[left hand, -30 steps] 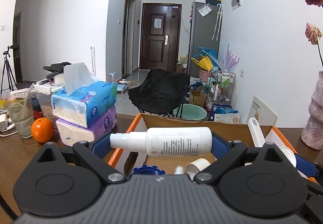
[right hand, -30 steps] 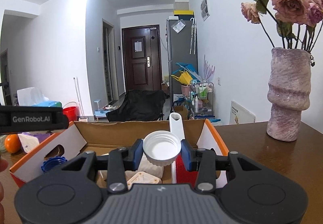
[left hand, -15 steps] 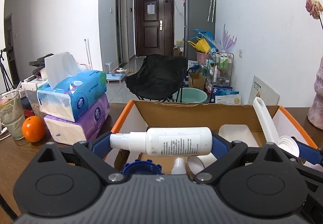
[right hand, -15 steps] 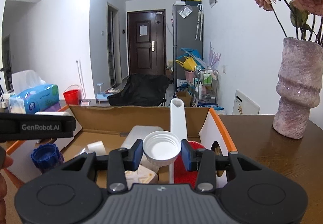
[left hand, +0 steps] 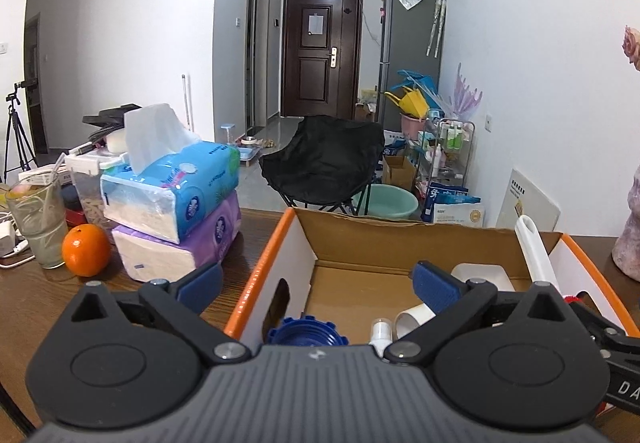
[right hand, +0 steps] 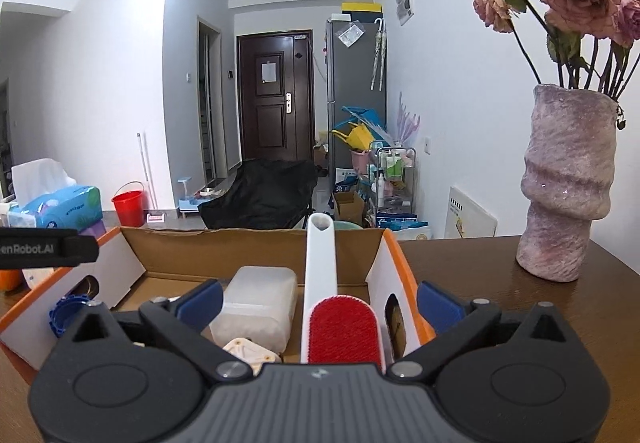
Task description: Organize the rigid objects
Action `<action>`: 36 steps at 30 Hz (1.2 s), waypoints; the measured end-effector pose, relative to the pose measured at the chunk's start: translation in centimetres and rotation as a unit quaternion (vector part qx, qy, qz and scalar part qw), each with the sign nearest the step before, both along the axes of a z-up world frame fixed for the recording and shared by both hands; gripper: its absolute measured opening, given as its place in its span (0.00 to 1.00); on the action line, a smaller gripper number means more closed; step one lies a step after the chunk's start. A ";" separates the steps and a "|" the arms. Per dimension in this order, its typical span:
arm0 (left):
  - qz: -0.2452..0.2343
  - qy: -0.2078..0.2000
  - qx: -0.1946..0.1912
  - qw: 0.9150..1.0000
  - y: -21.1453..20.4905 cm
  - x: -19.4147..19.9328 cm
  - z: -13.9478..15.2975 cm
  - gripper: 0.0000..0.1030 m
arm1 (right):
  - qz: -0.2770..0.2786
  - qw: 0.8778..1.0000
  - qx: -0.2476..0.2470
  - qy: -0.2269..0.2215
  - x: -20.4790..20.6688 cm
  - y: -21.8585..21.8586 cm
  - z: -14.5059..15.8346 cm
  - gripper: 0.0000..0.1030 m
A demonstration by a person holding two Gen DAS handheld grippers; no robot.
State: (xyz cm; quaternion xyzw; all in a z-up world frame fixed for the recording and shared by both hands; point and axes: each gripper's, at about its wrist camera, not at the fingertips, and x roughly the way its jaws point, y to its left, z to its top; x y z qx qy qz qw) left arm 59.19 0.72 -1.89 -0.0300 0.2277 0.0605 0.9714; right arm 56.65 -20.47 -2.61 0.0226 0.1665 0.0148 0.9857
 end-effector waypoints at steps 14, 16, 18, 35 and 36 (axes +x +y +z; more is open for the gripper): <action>0.001 -0.043 0.016 0.999 0.6 -6.4 3.3 1.00 | -0.007 1.000 -0.001 -0.029 -6.0 -0.9 2.8 1.00; -0.003 -0.050 0.019 0.999 0.6 -7.9 3.8 1.00 | -0.005 0.999 0.001 -0.033 -7.5 -1.1 3.5 1.00; -0.006 -0.052 0.022 0.998 0.6 -9.2 4.2 1.00 | -0.004 0.999 0.001 -0.037 -9.1 -1.2 4.1 1.00; -0.026 -0.070 0.022 0.997 0.5 -25.8 7.4 1.00 | -0.017 0.998 0.010 -0.060 -25.5 -1.7 7.1 1.00; -0.026 -0.066 0.022 0.997 0.5 -27.0 7.3 1.00 | -0.019 0.998 0.008 -0.060 -27.0 -1.8 7.0 1.00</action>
